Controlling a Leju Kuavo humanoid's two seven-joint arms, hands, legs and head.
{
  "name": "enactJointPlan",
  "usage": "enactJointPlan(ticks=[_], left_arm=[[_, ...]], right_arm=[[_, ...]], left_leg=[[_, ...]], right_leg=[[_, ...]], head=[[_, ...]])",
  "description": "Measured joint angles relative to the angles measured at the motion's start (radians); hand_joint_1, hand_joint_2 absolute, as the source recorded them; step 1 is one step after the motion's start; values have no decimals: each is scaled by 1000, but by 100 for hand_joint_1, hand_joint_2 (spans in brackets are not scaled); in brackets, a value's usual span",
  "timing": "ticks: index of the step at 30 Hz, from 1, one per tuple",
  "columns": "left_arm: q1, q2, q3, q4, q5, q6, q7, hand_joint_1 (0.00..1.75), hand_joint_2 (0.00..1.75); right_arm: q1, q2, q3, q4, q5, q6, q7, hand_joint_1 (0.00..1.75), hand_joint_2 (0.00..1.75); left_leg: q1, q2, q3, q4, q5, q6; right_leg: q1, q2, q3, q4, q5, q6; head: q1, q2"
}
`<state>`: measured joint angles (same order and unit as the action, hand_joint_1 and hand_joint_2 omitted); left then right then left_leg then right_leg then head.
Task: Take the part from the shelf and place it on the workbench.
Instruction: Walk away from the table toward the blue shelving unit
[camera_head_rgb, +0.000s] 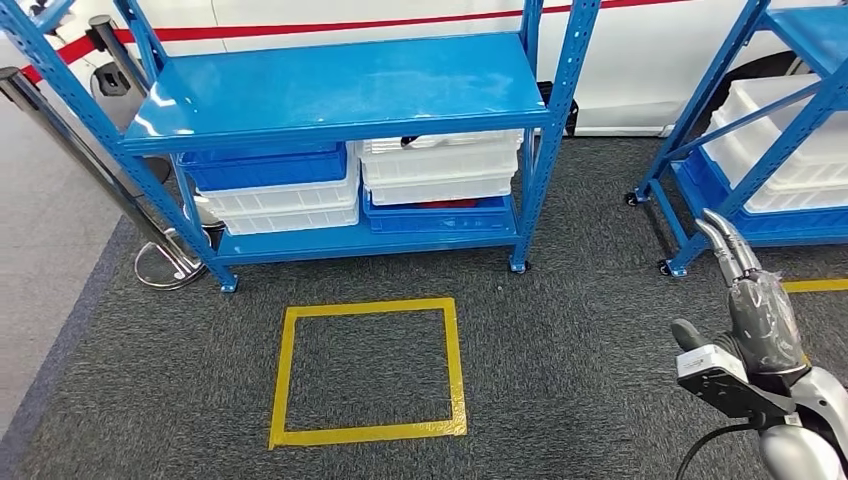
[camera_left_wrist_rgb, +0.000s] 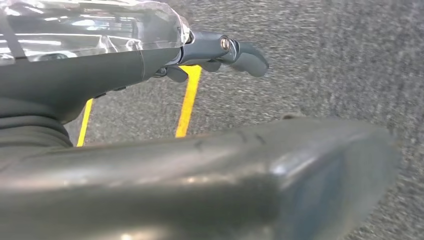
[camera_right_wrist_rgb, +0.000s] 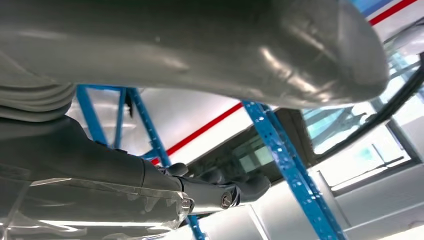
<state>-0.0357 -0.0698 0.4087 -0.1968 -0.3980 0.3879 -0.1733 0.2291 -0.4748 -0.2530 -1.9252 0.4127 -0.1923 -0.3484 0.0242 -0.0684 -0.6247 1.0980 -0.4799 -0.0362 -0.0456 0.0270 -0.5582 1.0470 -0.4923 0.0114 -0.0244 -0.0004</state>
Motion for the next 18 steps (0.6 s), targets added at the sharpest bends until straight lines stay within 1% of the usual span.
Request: enactJointPlan(ticks=[1, 2, 3, 4, 5, 6, 7, 8, 9, 10, 12, 13, 14, 18], left_arm=[[-2, 0, 1, 0, 0, 0, 0, 0, 0], [-5, 0, 2, 0, 0, 0, 0, 0, 0], [-6, 0, 2, 0, 0, -1, 0, 0, 0], [-5, -1, 3, 0, 0, -1, 0, 0, 0], [-5, -1, 3, 0, 0, -2, 1, 0, 0], [-4, -1, 4, 0, 1, -3, 1, 0, 0], [-4, 0, 4, 0, 2, -4, 1, 0, 0], [-5, 2, 4, 0, 2, -4, 2, 0, 0], [-6, 2, 5, 0, 4, -5, 2, 0, 0], [-7, 3, 6, 0, 6, -6, 3, 0, 0], [-6, 3, 9, 0, 9, -7, 3, 0, 0], [-5, 3, 11, 0, 10, -7, 3, 0, 0], [-4, 4, 12, 0, 10, -7, 3, 0, 0], [-7, 4, 20, 0, 15, -17, 4, 0, 0]], right_arm=[[3, 2, 0, 0, -9, 3, -5, 0, 0], [6, 4, -1, 0, -16, 6, -8, 0, 0], [7, 7, -1, 1, -20, 9, -10, 0, 0], [7, 9, -1, 1, -23, 10, -12, 0, 0], [7, 10, -2, 1, -26, 11, -14, 0, 0], [6, 10, -3, 1, -30, 12, -15, 0, 0], [5, 11, -5, 1, -36, 14, -15, 0, 0], [4, 10, -7, 2, -44, 18, -15, 0, 0], [1, 9, -10, 3, -52, 23, -15, 0, 0], [-1, 8, -12, 5, -61, 29, -16, 0, 0], [-10, 3, -17, 11, -74, 36, -17, 0, 0], [-15, 1, -19, 15, -78, 37, -18, 0, 0], [-20, -1, -21, 18, -81, 39, -19, 0, 0], [-34, -10, -22, 30, -87, 43, -19, 0, 0]], left_leg=[[-3, 38, -32, 66, -34, 1], [-4, 55, -67, 139, -67, 3], [-4, 62, -94, 198, -88, 6], [-5, 63, -106, 225, -91, 11], [-8, 63, -97, 211, -75, 18], [-13, 64, -68, 158, -44, 29], [-20, 67, -29, 83, -13, 45], [-28, 74, 5, 16, 10, 58], [-33, 80, 29, -33, 24, 66], [-37, 85, 40, -57, 27, 61], [-39, 84, 43, -66, 32, 46], [-40, 82, 42, -67, 32, 41], [-41, 81, 42, -67, 32, 44], [-41, 81, 42, -67, 31, 48]], right_leg=[[5, -10, -1, 0, 0, -4], [10, -20, -3, 0, 0, -7], [14, -30, -4, 0, -1, -9], [19, -39, -4, 1, -1, -10], [24, -46, -2, 1, -2, -12], [28, -53, -1, 0, -3, -13], [31, -59, 1, 0, -4, -14], [34, -65, 2, 0, -5, -14], [35, -69, 2, 0, -6, -13], [36, -72, 0, 1, -7, -12], [35, -75, -1, 2, -8, -9], [34, -76, -1, 1, -8, -8], [33, -77, 0, -1, -7, -6], [33, -76, 4, -8, -4, -1]], head=[[0, 0], [0, 0], [0, 0], [0, 0], [0, 0], [0, 0], [0, 0], [0, 0], [0, 0], [0, 0], [0, 0], [0, 0], [0, 0], [0, 0]])
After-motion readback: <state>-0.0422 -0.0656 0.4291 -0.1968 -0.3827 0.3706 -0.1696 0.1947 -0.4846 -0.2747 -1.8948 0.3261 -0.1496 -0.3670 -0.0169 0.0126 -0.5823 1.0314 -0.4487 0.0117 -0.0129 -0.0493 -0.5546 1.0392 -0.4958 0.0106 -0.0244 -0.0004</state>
